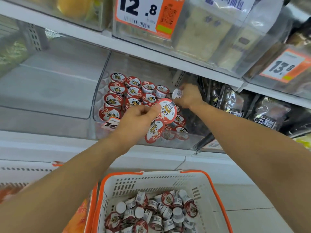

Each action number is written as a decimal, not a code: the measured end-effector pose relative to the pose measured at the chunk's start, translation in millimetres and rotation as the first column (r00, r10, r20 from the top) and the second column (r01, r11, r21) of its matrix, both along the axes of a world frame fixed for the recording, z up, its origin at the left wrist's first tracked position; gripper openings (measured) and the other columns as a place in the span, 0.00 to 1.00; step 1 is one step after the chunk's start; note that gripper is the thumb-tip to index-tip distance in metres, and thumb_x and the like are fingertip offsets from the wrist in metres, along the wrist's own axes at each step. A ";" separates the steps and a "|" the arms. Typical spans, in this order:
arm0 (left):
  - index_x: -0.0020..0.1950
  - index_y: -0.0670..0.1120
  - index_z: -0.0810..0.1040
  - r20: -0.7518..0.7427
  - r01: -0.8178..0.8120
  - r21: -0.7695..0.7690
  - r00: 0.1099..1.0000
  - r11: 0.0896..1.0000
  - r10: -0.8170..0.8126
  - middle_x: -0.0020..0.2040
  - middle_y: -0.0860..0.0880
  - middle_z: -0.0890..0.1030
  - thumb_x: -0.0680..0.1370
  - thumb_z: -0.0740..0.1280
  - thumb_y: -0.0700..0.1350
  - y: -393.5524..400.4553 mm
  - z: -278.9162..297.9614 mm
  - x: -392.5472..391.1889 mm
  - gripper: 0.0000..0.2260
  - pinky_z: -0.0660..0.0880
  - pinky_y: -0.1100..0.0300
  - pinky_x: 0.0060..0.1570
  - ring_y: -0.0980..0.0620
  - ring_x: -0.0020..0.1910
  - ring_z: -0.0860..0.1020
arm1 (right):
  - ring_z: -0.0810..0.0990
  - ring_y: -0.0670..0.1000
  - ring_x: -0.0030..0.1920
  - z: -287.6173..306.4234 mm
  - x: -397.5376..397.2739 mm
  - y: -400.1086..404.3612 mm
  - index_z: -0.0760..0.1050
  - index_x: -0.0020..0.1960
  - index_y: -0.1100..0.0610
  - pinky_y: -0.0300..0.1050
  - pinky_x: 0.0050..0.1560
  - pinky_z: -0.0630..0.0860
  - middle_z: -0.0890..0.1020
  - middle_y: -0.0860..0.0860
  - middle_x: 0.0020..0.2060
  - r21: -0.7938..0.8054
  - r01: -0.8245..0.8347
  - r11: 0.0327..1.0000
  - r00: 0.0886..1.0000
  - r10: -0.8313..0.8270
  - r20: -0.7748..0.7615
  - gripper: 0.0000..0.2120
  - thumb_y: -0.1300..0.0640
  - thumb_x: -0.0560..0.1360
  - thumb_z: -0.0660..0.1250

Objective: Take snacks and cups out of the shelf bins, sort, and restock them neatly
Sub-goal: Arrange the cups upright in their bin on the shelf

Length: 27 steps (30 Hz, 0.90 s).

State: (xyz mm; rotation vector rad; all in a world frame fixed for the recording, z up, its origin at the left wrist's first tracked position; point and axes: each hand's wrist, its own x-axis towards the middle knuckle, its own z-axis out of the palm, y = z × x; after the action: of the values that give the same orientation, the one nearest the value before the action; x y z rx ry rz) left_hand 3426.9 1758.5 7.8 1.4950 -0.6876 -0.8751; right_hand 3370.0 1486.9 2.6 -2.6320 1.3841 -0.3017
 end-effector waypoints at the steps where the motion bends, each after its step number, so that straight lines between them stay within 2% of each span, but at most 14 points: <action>1: 0.45 0.53 0.79 -0.017 0.002 -0.009 1.000 1.000 -0.003 0.47 0.52 0.85 0.80 0.64 0.58 -2.9 -0.6 -2.1 0.12 0.81 0.53 0.54 0.51 0.49 0.84 | 0.83 0.58 0.55 -0.2 2.8 -4.7 0.77 0.63 0.62 0.42 0.51 0.76 0.83 0.59 0.55 -0.101 -0.059 0.993 0.995 0.050 -0.089 0.24 0.57 0.70 0.79; 3: 0.48 0.50 0.80 -0.012 0.020 -0.010 1.000 1.000 -0.020 0.49 0.51 0.85 0.80 0.63 0.58 -7.5 -2.0 -4.4 0.13 0.81 0.54 0.54 0.51 0.50 0.84 | 0.82 0.60 0.56 -1.3 9.7 -15.3 0.76 0.64 0.61 0.48 0.56 0.79 0.82 0.60 0.57 -0.265 -0.148 0.953 0.969 0.086 -0.232 0.19 0.64 0.74 0.72; 5: 0.54 0.48 0.81 0.026 0.039 0.005 0.999 0.999 -0.039 0.51 0.51 0.84 0.80 0.63 0.59 -9.3 -2.6 -3.0 0.16 0.80 0.55 0.54 0.51 0.51 0.83 | 0.82 0.60 0.55 -3.6 15.8 -23.2 0.74 0.66 0.61 0.51 0.56 0.80 0.82 0.60 0.56 -0.327 -0.199 0.924 0.943 0.089 -0.322 0.20 0.68 0.75 0.68; 8: 0.51 0.50 0.81 0.031 0.041 0.003 0.999 0.999 -0.041 0.48 0.53 0.84 0.80 0.63 0.59 -12.6 -5.3 4.0 0.15 0.80 0.57 0.52 0.53 0.49 0.82 | 0.82 0.59 0.52 -6.7 21.5 -26.2 0.74 0.67 0.61 0.47 0.51 0.79 0.82 0.58 0.54 -0.209 -0.205 0.956 0.931 0.125 -0.344 0.22 0.66 0.74 0.71; 11: 0.45 0.53 0.78 0.033 0.027 0.010 0.999 1.000 -0.027 0.43 0.57 0.81 0.80 0.62 0.60 -16.2 -6.7 9.2 0.13 0.79 0.59 0.48 0.57 0.45 0.80 | 0.82 0.55 0.45 -11.0 23.5 -31.8 0.81 0.57 0.61 0.43 0.46 0.78 0.84 0.57 0.49 -0.156 -0.177 0.972 0.934 0.116 -0.338 0.13 0.57 0.74 0.75; 14: 0.51 0.49 0.80 0.041 0.026 0.000 0.999 1.000 -0.026 0.45 0.55 0.82 0.80 0.62 0.60 -21.5 -7.8 8.1 0.16 0.79 0.59 0.48 0.55 0.46 0.81 | 0.83 0.57 0.49 -15.3 23.2 -35.4 0.81 0.55 0.62 0.46 0.50 0.79 0.84 0.58 0.50 -0.175 -0.165 0.971 0.944 0.104 -0.314 0.10 0.62 0.75 0.72; 18: 0.54 0.48 0.80 0.040 0.056 -0.007 0.998 0.998 -0.056 0.43 0.57 0.80 0.81 0.61 0.59 -24.5 -9.2 3.3 0.17 0.74 0.71 0.33 0.60 0.42 0.79 | 0.83 0.58 0.50 -8.2 20.3 -25.4 0.79 0.59 0.61 0.44 0.47 0.77 0.84 0.57 0.51 -0.190 -0.196 0.962 0.942 0.131 -0.309 0.13 0.63 0.74 0.72; 20: 0.53 0.46 0.81 0.002 0.051 -0.023 0.999 0.998 -0.051 0.44 0.54 0.83 0.81 0.62 0.59 -24.3 -8.7 1.6 0.17 0.77 0.66 0.38 0.57 0.44 0.81 | 0.82 0.54 0.48 3.7 9.4 -3.6 0.77 0.61 0.59 0.41 0.46 0.74 0.83 0.54 0.50 -0.162 -0.224 0.961 0.969 0.203 -0.139 0.15 0.60 0.75 0.72; 21: 0.51 0.46 0.82 -0.028 0.042 -0.032 0.999 0.999 -0.043 0.44 0.52 0.84 0.80 0.63 0.58 -24.4 -7.9 0.2 0.17 0.79 0.63 0.42 0.55 0.44 0.82 | 0.81 0.51 0.46 9.6 0.8 13.2 0.76 0.61 0.58 0.40 0.47 0.74 0.82 0.51 0.49 -0.102 -0.218 0.971 0.974 0.223 0.040 0.14 0.57 0.77 0.71; 22: 0.48 0.47 0.82 -0.064 0.025 -0.038 0.998 0.999 -0.027 0.43 0.51 0.84 0.80 0.64 0.58 -23.4 -6.4 -2.2 0.16 0.80 0.61 0.43 0.54 0.44 0.83 | 0.82 0.49 0.45 15.3 -10.2 34.2 0.77 0.61 0.57 0.40 0.47 0.75 0.82 0.49 0.49 0.033 -0.203 0.979 0.948 0.188 0.255 0.13 0.53 0.79 0.69; 23: 0.44 0.49 0.82 -0.103 0.007 -0.041 0.995 0.999 -0.011 0.42 0.51 0.85 0.80 0.65 0.58 -22.6 -4.9 -4.9 0.14 0.80 0.61 0.43 0.53 0.44 0.83 | 0.82 0.49 0.45 19.9 -22.8 55.1 0.77 0.61 0.56 0.42 0.47 0.77 0.82 0.50 0.50 0.233 -0.210 0.950 0.891 0.087 0.446 0.15 0.48 0.81 0.65; 24: 0.42 0.51 0.81 -0.144 -0.007 -0.046 0.990 0.999 0.000 0.42 0.52 0.85 0.79 0.66 0.57 -22.4 -3.6 -8.1 0.13 0.80 0.60 0.43 0.53 0.44 0.84 | 0.83 0.51 0.46 24.9 -36.7 73.9 0.76 0.62 0.55 0.46 0.47 0.79 0.82 0.51 0.51 0.433 -0.247 0.867 0.834 -0.038 0.551 0.18 0.43 0.82 0.61; 25: 0.41 0.51 0.81 -0.171 -0.016 -0.049 0.985 0.999 0.008 0.41 0.52 0.86 0.79 0.66 0.57 -23.5 -3.6 -11.9 0.13 0.80 0.60 0.43 0.52 0.43 0.84 | 0.83 0.54 0.48 29.5 -51.3 87.7 0.75 0.64 0.54 0.49 0.45 0.80 0.82 0.54 0.53 0.585 -0.303 0.752 0.808 -0.122 0.576 0.22 0.39 0.82 0.59; 27: 0.39 0.50 0.82 -0.174 -0.057 -0.049 0.984 0.997 0.048 0.37 0.54 0.86 0.79 0.67 0.55 -25.7 -1.0 -20.4 0.13 0.79 0.60 0.44 0.53 0.42 0.84 | 0.82 0.56 0.47 36.2 -77.0 106.9 0.70 0.68 0.52 0.49 0.41 0.80 0.79 0.57 0.55 0.709 -0.398 0.582 0.827 -0.108 0.552 0.25 0.37 0.79 0.62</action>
State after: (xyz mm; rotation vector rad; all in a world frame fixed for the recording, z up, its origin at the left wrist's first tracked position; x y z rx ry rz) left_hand 3406.5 1732.8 6.7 1.3654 -0.5376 -0.9272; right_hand 3293.0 1593.9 38.8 -1.6658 0.7839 -0.2744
